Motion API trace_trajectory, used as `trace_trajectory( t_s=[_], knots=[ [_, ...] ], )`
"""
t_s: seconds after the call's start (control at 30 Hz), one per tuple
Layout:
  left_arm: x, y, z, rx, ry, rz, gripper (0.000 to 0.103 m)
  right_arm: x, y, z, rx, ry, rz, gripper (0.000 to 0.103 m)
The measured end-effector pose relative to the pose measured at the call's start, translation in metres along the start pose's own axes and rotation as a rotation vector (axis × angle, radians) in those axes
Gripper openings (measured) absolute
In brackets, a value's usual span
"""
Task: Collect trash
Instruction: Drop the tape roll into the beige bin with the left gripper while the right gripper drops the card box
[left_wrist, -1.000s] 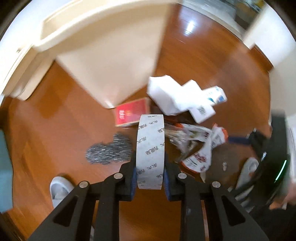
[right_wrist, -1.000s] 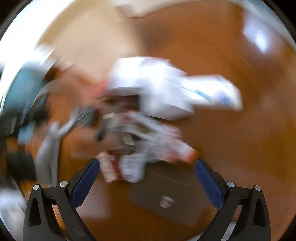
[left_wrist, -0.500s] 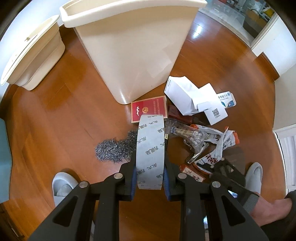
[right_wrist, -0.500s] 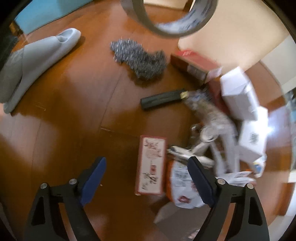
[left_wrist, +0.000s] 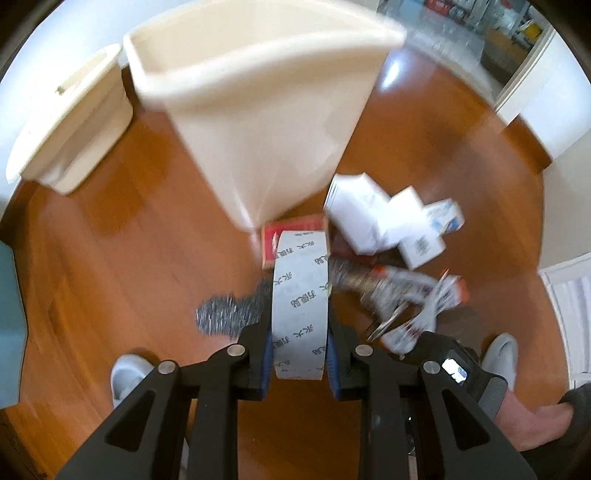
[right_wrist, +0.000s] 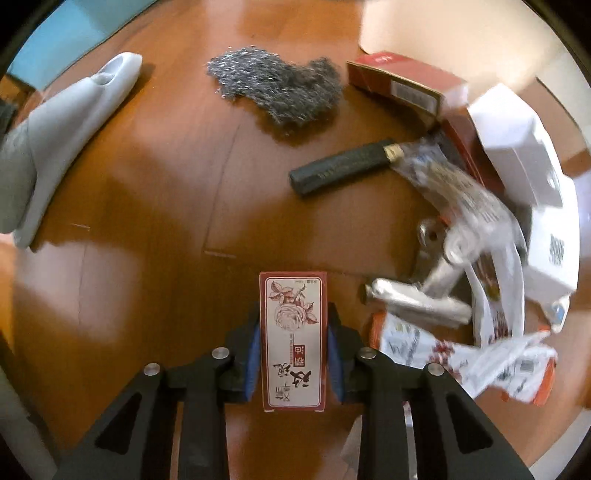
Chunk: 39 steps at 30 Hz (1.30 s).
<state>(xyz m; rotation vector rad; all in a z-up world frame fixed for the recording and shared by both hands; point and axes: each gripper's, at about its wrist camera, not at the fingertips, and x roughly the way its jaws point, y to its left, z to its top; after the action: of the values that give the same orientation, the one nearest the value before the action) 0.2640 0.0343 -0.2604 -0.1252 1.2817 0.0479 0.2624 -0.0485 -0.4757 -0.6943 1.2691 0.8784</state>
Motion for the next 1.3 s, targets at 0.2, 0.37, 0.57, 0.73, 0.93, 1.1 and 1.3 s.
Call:
trace_trajectory(
  t_s=[0.2,0.37,0.57,0.73,0.93,1.1,1.3],
  knots=[
    [-0.095,-0.025,0.060,0.027,-0.242,-0.109,0.022,-0.066,-0.090,0.025,0.259,-0.209,0.108,0.031],
    [-0.106,-0.012,0.121,0.018,-0.348,-0.033,0.022,-0.135,-0.116,0.005,0.406,-0.353,0.105,0.031],
    [-0.052,0.024,0.156,-0.090,-0.298,0.050,0.022,-0.168,-0.115,-0.031,0.435,-0.423,0.119,0.031],
    [-0.044,0.042,0.152,-0.168,-0.286,0.084,0.024,-0.175,-0.118,-0.047,0.467,-0.451,0.126,0.031],
    [-0.080,0.060,0.122,-0.252,-0.350,0.129,0.025,-0.214,-0.143,-0.044,0.535,-0.556,0.191,0.031],
    [-0.087,0.083,0.074,-0.420,-0.365,0.179,0.025,-0.273,-0.190,0.008,0.595,-0.733,0.441,0.031],
    [-0.067,0.087,0.057,-0.455,-0.297,0.156,0.025,-0.292,-0.200,0.102,0.514,-0.767,0.522,0.031]
  ],
)
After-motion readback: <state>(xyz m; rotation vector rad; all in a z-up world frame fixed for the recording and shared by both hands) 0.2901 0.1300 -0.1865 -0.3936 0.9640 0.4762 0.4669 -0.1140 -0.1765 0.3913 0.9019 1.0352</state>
